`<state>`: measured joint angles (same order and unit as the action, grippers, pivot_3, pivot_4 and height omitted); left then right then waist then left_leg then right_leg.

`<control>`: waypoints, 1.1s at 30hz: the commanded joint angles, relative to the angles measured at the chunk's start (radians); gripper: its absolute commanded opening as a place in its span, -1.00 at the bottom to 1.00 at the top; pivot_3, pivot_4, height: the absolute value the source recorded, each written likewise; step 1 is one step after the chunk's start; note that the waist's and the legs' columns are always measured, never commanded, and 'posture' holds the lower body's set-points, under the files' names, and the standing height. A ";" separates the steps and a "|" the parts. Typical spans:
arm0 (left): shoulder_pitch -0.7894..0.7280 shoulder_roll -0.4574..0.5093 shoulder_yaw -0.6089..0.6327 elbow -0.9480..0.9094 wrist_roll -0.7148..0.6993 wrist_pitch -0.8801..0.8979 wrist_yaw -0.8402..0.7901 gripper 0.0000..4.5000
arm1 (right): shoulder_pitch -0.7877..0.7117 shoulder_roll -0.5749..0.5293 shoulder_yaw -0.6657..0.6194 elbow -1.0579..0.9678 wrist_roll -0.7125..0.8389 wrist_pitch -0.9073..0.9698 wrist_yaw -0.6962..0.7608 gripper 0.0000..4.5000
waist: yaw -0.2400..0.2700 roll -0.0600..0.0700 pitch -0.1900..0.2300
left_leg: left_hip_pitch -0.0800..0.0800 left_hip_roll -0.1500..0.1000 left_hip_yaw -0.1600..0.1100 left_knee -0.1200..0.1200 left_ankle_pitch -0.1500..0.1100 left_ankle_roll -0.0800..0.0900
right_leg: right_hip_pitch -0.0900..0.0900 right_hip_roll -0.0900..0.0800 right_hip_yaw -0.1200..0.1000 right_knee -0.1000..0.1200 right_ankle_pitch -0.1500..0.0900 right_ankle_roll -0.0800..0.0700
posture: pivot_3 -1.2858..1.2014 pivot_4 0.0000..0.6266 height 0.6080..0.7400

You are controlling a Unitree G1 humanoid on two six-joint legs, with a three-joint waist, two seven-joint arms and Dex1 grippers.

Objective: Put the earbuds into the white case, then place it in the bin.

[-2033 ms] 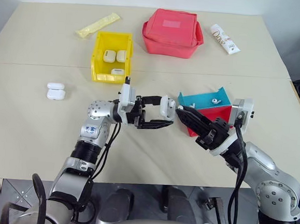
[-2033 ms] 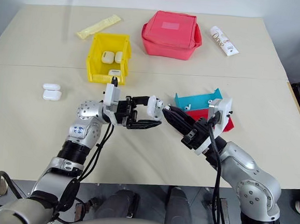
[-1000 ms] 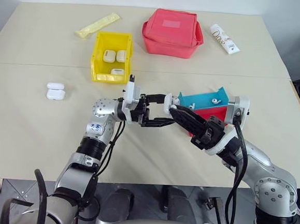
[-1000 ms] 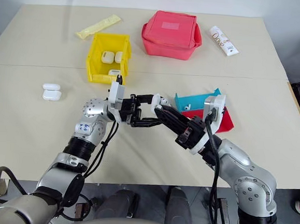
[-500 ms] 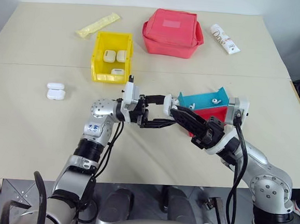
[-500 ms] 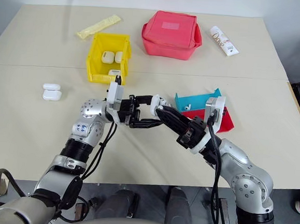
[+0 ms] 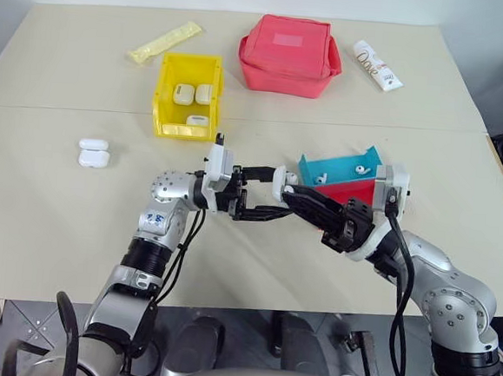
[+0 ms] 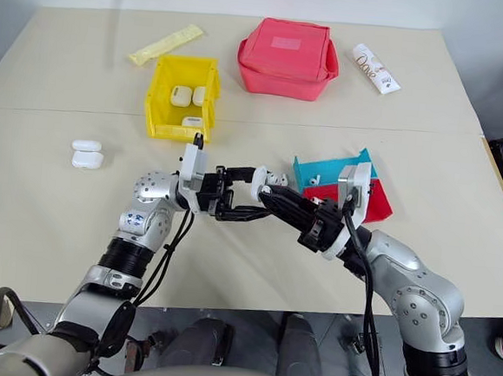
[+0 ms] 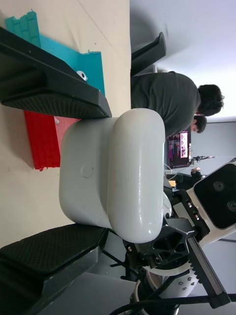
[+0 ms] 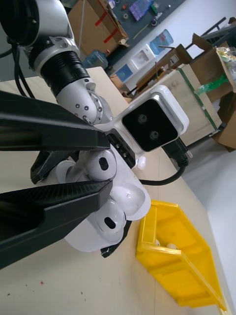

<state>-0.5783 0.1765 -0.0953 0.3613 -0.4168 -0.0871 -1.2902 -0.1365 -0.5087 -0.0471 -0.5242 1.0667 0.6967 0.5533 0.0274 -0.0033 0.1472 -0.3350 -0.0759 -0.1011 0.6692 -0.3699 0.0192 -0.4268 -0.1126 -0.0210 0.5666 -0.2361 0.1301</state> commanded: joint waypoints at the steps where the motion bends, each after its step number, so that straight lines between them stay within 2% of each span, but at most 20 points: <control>1: -0.023 -0.009 0.021 -0.104 -0.048 -0.020 -0.005 0.24 | 0.020 -0.029 0.009 0.040 -0.040 0.041 -0.003 -0.78 | 0.000 0.000 0.000 | 0.000 0.000 0.000 0.000 0.000 0.000 | 0.000 0.000 0.000 0.000 0.000 0.000 | 0.03 -0.52 1.00; 15: -0.013 -0.004 0.017 -0.109 -0.041 -0.019 0.001 0.24 | 0.015 -0.039 0.001 0.011 -0.028 0.043 0.008 -0.78 | 0.000 0.000 0.000 | 0.000 0.000 0.000 0.000 0.000 0.000 | 0.000 0.000 0.000 0.000 0.000 0.000 | 0.03 -0.52 1.00; 17: -0.014 -0.003 0.017 -0.106 -0.039 -0.020 -0.001 0.24 | 0.012 -0.037 0.000 0.011 -0.028 0.043 0.006 -0.45 | 0.000 0.000 0.000 | 0.000 0.000 0.000 0.000 0.000 0.000 | 0.000 0.000 0.000 0.000 0.000 0.000 | 0.03 -0.52 1.00; 20: -0.014 -0.001 0.016 -0.105 -0.039 -0.020 0.001 0.24 | 0.007 -0.036 0.002 0.007 -0.034 0.039 0.002 -0.06 | 0.000 0.000 0.000 | 0.000 0.000 0.000 0.000 0.000 0.000 | 0.000 0.000 0.000 0.000 0.000 0.000 | 0.03 -0.52 1.00; 33: 0.005 0.003 0.015 -0.089 -0.028 -0.020 0.013 0.24 | -0.009 -0.036 -0.018 -0.010 -0.032 0.042 -0.014 -0.06 | 0.001 0.000 0.000 | 0.000 0.000 0.000 0.000 0.000 0.000 | 0.000 0.000 0.000 0.000 0.000 0.000 | 0.03 -0.52 1.00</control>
<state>-0.5689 0.1988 -0.0850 0.3385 -0.4159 -0.0871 -1.2751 -0.1525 -0.5355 -0.0559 -0.5378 1.0515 0.7212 0.5628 0.0282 -0.0033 0.1472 -0.3350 -0.0759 -0.1011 0.6692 -0.3699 0.0192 -0.4267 -0.1127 -0.0212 0.5665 -0.2361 0.1301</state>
